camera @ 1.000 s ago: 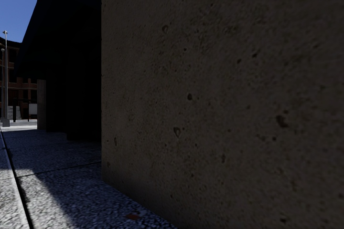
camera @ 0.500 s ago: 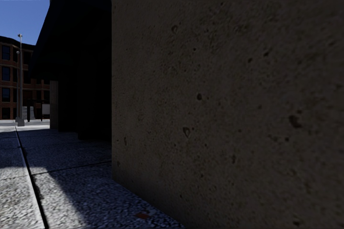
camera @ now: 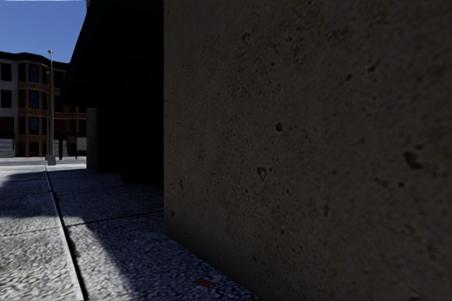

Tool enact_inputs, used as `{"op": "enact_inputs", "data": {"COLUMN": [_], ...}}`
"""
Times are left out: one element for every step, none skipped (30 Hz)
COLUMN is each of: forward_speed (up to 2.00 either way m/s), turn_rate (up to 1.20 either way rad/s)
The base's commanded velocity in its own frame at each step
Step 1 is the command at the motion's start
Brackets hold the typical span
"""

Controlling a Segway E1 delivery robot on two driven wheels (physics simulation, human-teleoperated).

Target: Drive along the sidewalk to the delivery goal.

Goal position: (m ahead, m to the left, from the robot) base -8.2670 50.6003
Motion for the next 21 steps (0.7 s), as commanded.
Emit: {"op": "enact_inputs", "data": {"forward_speed": [0.00,0.00,0.00,0.00,0.00,0.00,0.00,0.00,0.00,0.00,0.00,0.00,0.00,0.00,0.00,0.00,0.00,0.00,0.00,0.00,0.00], "turn_rate": [0.38,0.38,0.38,0.39,0.39,0.39,0.39,0.39,0.39,0.39,0.39,0.39,0.39,0.39,0.39,0.39,0.39,0.39,0.39,0.39,0.39]}}
